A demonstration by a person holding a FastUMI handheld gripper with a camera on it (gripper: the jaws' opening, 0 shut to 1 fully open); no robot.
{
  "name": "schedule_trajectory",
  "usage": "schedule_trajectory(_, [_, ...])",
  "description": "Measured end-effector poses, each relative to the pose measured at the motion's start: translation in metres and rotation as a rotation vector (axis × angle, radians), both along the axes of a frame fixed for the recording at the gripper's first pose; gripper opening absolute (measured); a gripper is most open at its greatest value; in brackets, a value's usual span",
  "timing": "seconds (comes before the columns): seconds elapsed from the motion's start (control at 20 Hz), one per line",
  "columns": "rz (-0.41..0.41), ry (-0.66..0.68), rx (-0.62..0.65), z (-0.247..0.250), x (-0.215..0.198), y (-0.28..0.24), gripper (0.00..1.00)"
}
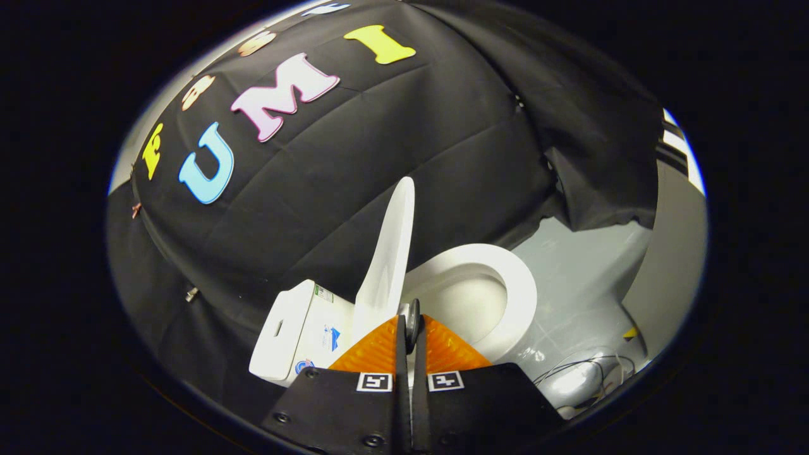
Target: Open the toilet lid.
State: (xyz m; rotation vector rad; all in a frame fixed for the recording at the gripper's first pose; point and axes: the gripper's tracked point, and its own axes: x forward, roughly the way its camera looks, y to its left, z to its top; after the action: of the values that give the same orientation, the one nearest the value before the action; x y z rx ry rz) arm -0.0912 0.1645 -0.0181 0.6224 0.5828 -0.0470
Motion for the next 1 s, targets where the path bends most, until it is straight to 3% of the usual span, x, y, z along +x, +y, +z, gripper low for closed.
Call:
schedule_trajectory(0.3, [-0.007, -0.007, -0.153, 0.023, 0.001, 0.022, 0.07])
schedule_trajectory(1.0, [0.036, -0.045, -0.235, 0.077, 0.008, 0.097, 0.06])
